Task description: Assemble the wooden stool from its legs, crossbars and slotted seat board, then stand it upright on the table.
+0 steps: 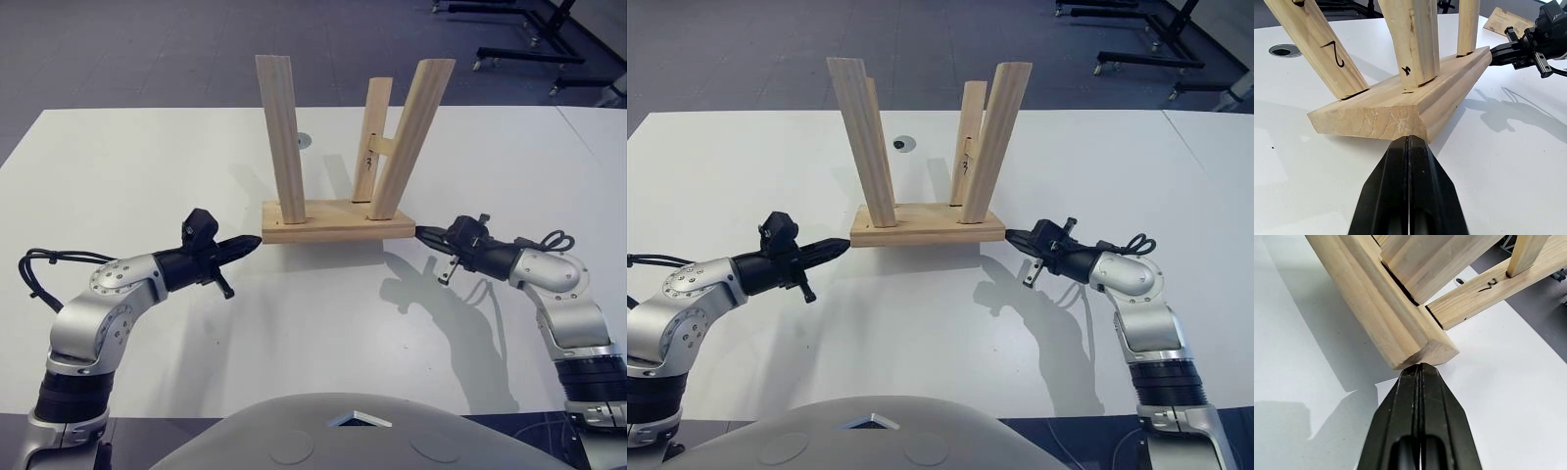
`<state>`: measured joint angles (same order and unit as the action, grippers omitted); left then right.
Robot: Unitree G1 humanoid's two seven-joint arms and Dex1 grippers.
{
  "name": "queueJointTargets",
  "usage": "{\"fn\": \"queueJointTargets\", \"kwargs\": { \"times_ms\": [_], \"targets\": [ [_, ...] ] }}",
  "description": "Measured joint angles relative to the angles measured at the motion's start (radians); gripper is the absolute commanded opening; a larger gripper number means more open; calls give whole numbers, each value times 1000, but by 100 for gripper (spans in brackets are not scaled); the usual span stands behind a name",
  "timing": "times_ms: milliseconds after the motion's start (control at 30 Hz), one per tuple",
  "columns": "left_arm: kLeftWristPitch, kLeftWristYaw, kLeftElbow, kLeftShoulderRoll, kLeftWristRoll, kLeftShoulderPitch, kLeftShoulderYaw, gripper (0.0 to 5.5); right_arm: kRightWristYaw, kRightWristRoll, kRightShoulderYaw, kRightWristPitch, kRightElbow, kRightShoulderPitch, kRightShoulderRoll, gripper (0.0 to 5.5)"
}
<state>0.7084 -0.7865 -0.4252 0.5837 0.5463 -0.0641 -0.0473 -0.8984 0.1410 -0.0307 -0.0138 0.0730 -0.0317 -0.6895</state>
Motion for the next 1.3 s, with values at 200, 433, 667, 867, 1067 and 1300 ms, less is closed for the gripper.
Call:
{"fn": "queueJointTargets", "kwargs": {
  "times_ms": [200,433,667,867,1067,1300],
  "targets": [
    [2,-36,-41,30,53,-3,-24,0,-37,35,-53,44,86,7,-76,1],
    [14,-41,-80,58,128,-20,-88,0,-123,93,-91,99,183,12,-174,1],
    [34,-112,-139,126,191,-78,-82,0,-219,205,-175,206,389,-52,-276,1],
    [39,-147,-198,188,239,-135,-126,0,-296,274,-244,255,492,-158,-328,1],
    [-1,-207,-212,247,235,-194,-184,0,-252,252,-254,240,364,-204,-287,20],
    [-241,-159,79,231,-102,-138,-11,60,-245,194,-150,37,93,-196,-148,142]
  ]
}}
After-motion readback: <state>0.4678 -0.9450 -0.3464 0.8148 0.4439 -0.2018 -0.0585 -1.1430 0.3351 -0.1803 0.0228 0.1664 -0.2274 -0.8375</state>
